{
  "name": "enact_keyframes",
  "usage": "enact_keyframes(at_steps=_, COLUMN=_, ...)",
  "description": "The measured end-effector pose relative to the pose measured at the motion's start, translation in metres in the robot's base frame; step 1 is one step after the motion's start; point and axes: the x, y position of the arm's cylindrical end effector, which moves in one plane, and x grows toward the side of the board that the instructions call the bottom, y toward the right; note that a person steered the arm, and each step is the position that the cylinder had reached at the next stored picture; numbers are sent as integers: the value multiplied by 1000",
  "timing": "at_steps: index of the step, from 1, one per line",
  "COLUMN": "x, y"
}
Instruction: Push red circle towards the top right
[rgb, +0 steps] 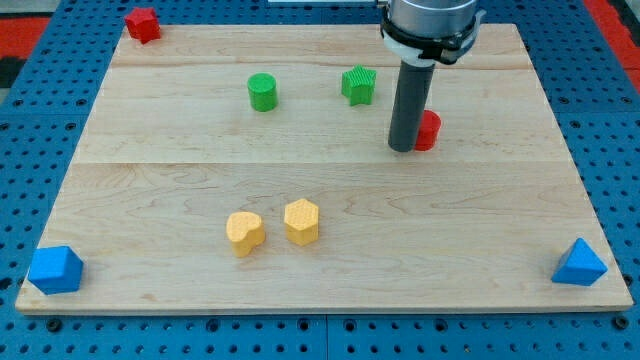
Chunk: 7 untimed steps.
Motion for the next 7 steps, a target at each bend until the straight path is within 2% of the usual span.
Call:
enact_keyframes(at_steps=2, x=-26, y=0)
enact_keyframes(at_steps=4, x=-1, y=3)
enact_keyframes(at_steps=5, x=-2, y=22)
enact_keyframes(at_steps=7, x=-32, y=43)
